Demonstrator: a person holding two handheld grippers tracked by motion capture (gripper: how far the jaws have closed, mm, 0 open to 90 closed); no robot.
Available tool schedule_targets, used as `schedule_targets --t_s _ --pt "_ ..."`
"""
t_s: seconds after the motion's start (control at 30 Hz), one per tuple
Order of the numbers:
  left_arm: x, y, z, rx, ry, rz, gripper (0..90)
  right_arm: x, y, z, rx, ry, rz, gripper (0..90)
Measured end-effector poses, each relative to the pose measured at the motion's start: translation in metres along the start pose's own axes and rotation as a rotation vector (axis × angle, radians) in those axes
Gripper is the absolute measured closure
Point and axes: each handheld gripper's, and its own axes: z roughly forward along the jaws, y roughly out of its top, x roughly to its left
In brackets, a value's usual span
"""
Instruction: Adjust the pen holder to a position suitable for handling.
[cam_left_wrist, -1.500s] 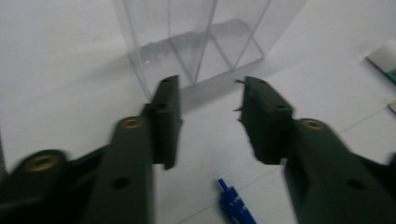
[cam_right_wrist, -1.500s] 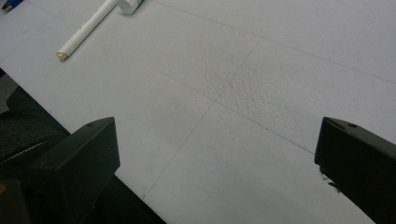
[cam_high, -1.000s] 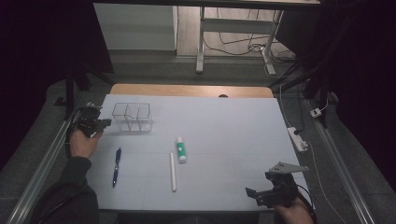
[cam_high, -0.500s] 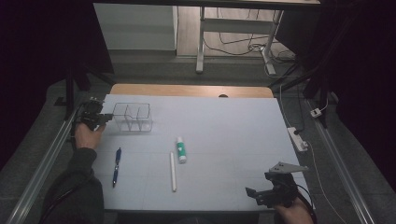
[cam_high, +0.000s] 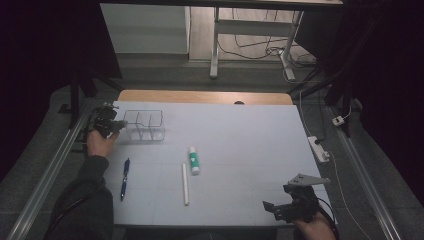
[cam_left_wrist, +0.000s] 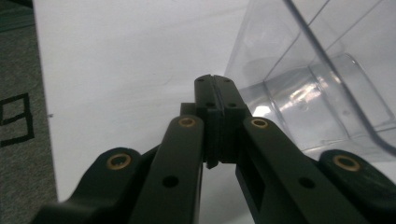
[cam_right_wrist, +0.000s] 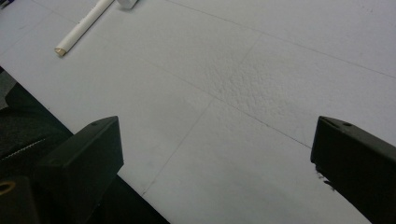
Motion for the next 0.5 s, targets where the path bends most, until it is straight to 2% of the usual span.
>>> schedule_targets --t_s 0.07,0.13,0.27,0.5 --pt "-0.005 0.001 0.001 0.002 -0.013 0.011 89.3 0.0 0.0 0.0 0.001 0.0 0.0 2.0" --pt "-0.01 0.003 0.002 0.008 -0.003 0.028 89.3 0.0 0.0 0.0 0.0 0.0 0.0 2.0" --pt "-0.019 0.008 0.005 0.01 -0.009 0.042 89.2 0.0 0.0 0.0 -0.001 0.001 -0.001 2.0" --pt "-0.032 0.016 0.008 0.0 -0.038 0.067 89.2 0.0 0.0 0.001 0.003 0.0 -0.001 2.0"
